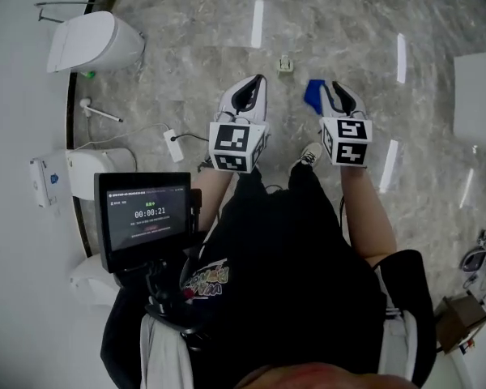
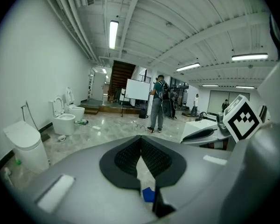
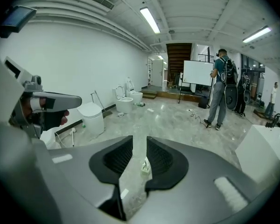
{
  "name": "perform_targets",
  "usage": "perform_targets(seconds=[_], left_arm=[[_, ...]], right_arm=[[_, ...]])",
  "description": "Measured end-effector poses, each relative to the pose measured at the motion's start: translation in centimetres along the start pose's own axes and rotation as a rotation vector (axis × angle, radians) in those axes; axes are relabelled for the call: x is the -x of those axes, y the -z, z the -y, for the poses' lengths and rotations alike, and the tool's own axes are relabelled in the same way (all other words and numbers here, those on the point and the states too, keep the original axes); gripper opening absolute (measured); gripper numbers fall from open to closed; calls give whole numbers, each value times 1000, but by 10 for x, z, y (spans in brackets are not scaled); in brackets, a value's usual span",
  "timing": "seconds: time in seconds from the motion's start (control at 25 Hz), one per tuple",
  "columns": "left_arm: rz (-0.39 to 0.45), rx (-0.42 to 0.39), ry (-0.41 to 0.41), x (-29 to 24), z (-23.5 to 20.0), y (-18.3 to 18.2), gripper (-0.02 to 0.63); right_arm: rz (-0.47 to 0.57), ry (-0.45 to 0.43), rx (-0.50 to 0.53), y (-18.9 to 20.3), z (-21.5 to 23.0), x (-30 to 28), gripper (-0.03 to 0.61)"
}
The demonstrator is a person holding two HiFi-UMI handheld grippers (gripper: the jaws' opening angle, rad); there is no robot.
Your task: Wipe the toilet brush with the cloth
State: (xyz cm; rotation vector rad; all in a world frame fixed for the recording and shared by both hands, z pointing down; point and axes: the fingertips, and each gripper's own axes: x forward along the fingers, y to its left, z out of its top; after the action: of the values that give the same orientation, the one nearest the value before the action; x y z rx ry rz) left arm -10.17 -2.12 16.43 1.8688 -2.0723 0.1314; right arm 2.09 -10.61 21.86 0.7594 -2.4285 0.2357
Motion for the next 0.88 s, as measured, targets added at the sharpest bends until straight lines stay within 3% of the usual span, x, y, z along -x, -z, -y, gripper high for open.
perform_targets(seconds=[0.2, 0.56, 0.88], left_arm=[[86, -32, 10, 34, -3, -39, 2], [34, -39, 114, 30, 22, -27, 2], [53, -38, 129, 23, 27, -30, 2]], right_arm=[[83, 27, -6, -41, -15, 37, 97], [132, 53, -74, -35, -22, 58, 98], [148, 22, -48, -41, -26, 56, 98]])
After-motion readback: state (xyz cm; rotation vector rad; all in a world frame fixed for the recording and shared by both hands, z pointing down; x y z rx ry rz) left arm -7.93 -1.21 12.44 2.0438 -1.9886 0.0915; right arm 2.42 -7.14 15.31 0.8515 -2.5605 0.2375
